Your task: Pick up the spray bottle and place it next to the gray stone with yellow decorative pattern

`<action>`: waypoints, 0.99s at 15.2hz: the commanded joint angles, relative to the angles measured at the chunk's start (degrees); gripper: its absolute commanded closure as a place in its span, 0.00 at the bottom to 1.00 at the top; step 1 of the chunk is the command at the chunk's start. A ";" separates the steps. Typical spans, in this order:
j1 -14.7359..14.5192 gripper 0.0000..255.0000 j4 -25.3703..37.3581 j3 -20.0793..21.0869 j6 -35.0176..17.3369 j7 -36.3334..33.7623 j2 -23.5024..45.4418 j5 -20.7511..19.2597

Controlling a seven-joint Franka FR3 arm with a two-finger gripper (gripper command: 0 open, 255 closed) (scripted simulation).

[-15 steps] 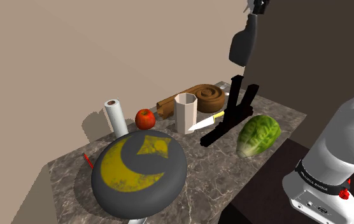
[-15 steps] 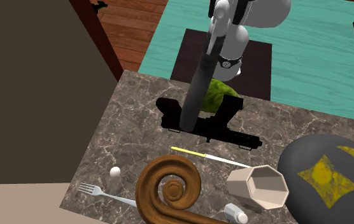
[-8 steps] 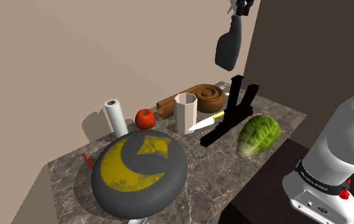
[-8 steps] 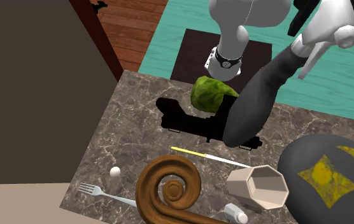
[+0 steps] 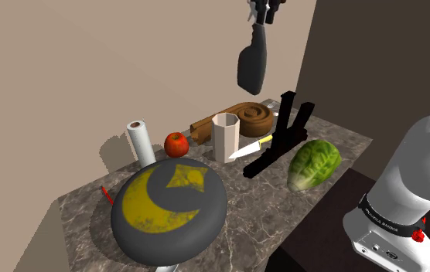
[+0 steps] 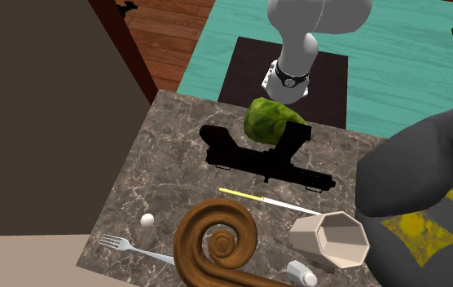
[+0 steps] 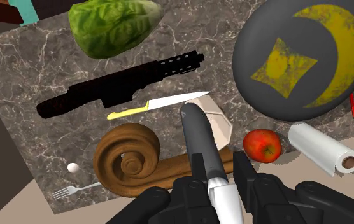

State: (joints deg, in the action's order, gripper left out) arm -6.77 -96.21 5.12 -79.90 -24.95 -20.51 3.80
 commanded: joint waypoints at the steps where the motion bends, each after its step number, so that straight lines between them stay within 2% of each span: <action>1: -0.75 1.00 2.33 2.03 0.13 -2.92 2.01 0.31; 7: -3.31 1.00 8.96 8.03 -0.11 -11.54 8.49 0.10; 15: -3.39 1.00 -0.99 7.77 -6.83 -10.83 5.21 0.73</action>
State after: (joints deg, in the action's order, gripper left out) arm -10.06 -95.94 12.76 -85.83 -35.63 -14.88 4.43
